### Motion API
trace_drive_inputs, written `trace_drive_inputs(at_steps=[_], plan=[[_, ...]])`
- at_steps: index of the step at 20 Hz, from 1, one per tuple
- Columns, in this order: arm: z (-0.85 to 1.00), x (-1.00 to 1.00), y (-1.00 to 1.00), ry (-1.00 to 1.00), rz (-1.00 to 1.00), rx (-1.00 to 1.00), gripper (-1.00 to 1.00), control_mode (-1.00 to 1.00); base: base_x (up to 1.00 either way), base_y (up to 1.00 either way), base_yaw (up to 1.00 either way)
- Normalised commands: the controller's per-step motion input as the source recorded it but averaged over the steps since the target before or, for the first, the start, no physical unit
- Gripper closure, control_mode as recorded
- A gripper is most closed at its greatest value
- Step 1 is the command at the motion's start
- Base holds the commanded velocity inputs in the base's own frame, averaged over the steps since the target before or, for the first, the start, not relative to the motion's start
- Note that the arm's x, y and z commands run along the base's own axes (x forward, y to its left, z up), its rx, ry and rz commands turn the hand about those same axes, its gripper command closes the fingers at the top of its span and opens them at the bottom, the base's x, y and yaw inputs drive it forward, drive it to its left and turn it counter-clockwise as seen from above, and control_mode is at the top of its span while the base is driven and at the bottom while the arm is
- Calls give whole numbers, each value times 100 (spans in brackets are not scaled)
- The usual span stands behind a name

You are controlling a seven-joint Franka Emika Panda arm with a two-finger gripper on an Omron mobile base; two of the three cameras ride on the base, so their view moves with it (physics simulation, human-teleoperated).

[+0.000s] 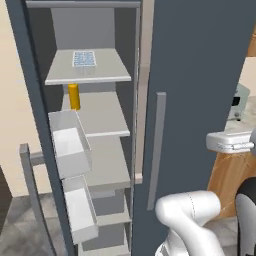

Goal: Open the freezer door, pick up the ice cube tray from the freezer, and place it on the dining counter.

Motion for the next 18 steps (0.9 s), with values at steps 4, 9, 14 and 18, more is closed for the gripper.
trace_drive_inputs(at_steps=[4,9,14,18], plan=[[0,0,0,0,0,0,-100,100,-1,61,6],[0,0,0,0,0,0,-100,100,15,24,8],[0,0,0,0,0,0,-100,100,18,20,15],[0,0,0,0,0,0,-100,100,-7,20,20]])
